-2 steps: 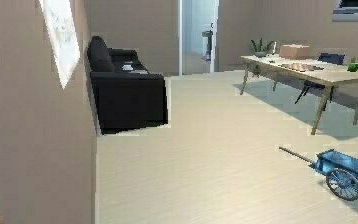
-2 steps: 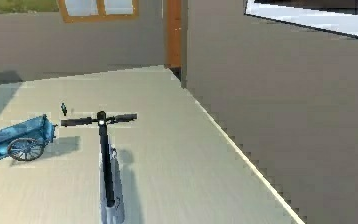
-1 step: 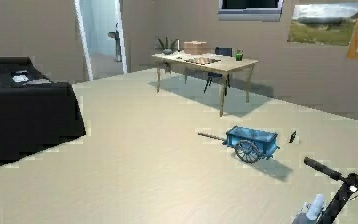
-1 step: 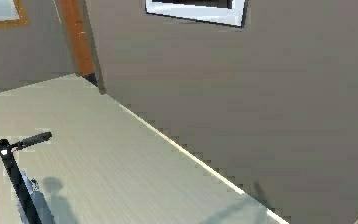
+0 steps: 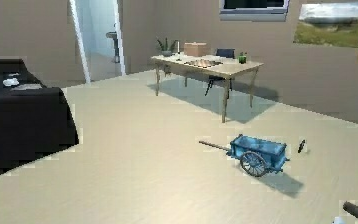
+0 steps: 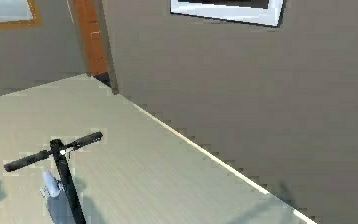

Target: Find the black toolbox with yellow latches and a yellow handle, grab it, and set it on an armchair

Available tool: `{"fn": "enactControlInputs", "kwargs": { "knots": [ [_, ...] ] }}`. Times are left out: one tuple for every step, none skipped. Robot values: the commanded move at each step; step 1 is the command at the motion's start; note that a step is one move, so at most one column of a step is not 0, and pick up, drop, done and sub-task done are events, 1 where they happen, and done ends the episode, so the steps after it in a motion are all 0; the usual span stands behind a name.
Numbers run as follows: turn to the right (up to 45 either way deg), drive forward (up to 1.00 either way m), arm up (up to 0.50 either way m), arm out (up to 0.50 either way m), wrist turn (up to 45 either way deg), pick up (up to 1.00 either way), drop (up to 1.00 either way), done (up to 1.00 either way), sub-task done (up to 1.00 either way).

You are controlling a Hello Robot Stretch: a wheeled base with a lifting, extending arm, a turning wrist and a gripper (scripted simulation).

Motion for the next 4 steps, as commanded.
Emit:
{"fn": "enactControlInputs", "kwargs": {
  "knots": [
    [-18.0, 0.0, 0.0, 0.0, 0.0, 0.0, 0.0, 0.0, 0.0],
    [0.0, 1.0, 0.0, 0.0, 0.0, 0.0, 0.0, 0.0, 0.0],
    [0.0, 1.0, 0.0, 0.0, 0.0, 0.0, 0.0, 0.0, 0.0],
    [0.0, 1.0, 0.0, 0.0, 0.0, 0.0, 0.0, 0.0, 0.0]
  ]
}}
